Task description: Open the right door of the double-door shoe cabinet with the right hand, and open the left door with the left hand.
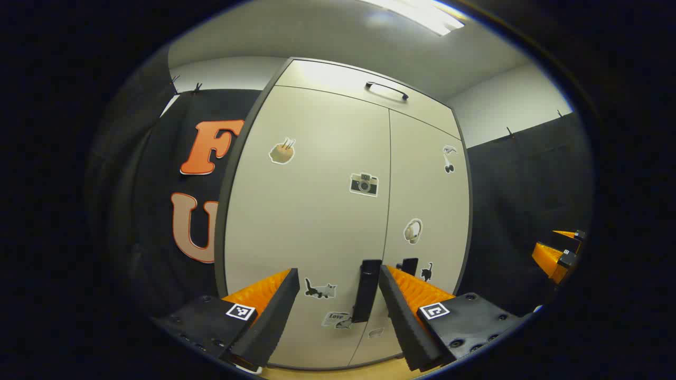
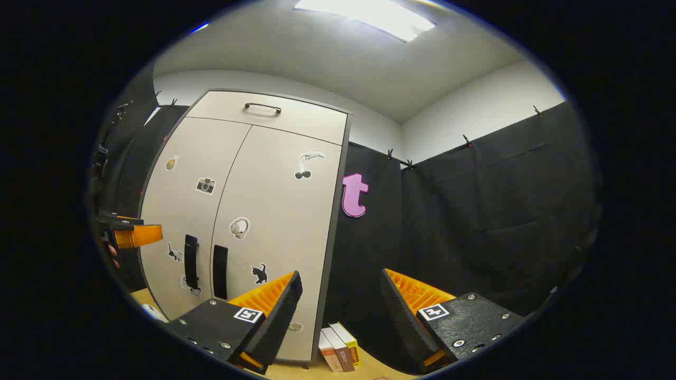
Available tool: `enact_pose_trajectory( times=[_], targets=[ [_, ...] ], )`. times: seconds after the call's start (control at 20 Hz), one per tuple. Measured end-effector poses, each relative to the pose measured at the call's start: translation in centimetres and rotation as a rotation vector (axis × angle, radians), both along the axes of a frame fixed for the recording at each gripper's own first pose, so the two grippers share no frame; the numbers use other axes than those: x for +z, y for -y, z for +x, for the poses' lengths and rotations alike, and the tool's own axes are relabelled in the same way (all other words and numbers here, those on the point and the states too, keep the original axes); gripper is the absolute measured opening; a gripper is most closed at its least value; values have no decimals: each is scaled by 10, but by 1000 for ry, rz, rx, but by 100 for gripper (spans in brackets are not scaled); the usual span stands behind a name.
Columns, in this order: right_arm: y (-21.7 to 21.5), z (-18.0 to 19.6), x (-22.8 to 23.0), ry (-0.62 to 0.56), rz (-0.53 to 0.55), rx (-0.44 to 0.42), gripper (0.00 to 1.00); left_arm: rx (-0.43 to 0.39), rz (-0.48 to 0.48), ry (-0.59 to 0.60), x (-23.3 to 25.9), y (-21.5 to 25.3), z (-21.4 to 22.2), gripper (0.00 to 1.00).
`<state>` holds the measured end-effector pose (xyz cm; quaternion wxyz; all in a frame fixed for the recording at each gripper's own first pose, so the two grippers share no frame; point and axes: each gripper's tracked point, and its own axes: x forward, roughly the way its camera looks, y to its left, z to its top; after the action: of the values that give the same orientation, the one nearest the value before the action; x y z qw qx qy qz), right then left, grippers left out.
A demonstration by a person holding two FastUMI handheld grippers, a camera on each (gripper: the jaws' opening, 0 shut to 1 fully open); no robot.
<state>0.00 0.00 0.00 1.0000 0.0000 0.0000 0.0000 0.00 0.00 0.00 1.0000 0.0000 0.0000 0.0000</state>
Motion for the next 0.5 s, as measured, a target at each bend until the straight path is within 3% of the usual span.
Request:
enact_pose_trajectory(
  times=[0.25,0.5],
  targets=[
    [7,3,11,9,-3,56,91,20,0,57,53,-2,-13,96],
    [28,5,20,42,-24,131,91,113,34,103,90,9,-34,96]
  ],
)
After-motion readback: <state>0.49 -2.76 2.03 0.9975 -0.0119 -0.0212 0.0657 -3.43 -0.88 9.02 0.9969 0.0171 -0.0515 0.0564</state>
